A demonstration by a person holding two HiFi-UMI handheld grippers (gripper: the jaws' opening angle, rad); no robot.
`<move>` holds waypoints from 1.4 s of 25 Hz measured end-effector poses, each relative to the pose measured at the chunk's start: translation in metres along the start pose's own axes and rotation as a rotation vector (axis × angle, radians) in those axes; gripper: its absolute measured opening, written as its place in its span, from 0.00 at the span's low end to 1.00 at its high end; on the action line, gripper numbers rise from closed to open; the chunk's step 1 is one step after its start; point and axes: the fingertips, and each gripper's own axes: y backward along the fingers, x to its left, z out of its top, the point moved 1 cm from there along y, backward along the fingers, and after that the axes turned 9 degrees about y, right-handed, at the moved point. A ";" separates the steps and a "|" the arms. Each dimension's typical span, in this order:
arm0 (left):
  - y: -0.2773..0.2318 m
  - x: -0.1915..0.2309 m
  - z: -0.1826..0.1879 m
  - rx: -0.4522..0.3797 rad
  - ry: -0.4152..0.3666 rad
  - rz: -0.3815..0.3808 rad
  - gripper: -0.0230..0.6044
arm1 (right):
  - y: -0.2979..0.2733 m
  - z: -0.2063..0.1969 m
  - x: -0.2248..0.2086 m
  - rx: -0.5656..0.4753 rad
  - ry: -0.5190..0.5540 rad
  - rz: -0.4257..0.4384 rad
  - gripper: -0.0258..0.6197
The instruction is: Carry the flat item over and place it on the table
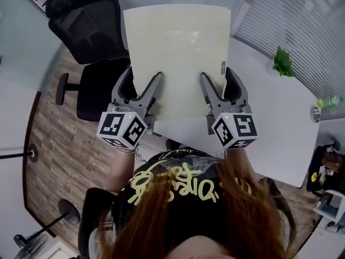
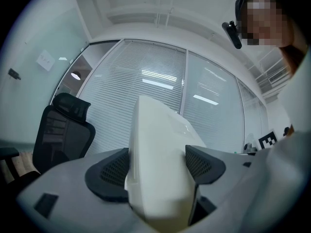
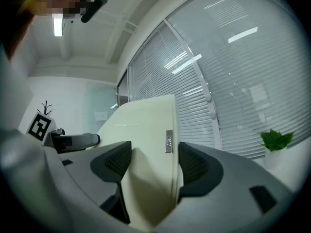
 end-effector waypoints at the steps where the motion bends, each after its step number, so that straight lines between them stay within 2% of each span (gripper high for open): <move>1: 0.000 0.000 -0.001 0.002 0.002 0.001 0.61 | 0.000 -0.001 0.000 0.003 0.001 -0.001 0.52; 15: -0.008 0.015 -0.034 0.071 0.046 0.032 0.61 | -0.003 -0.034 -0.006 0.083 -0.018 -0.007 0.52; 35: -0.015 0.039 -0.074 0.147 0.064 0.069 0.61 | -0.012 -0.082 -0.007 0.175 -0.055 -0.010 0.52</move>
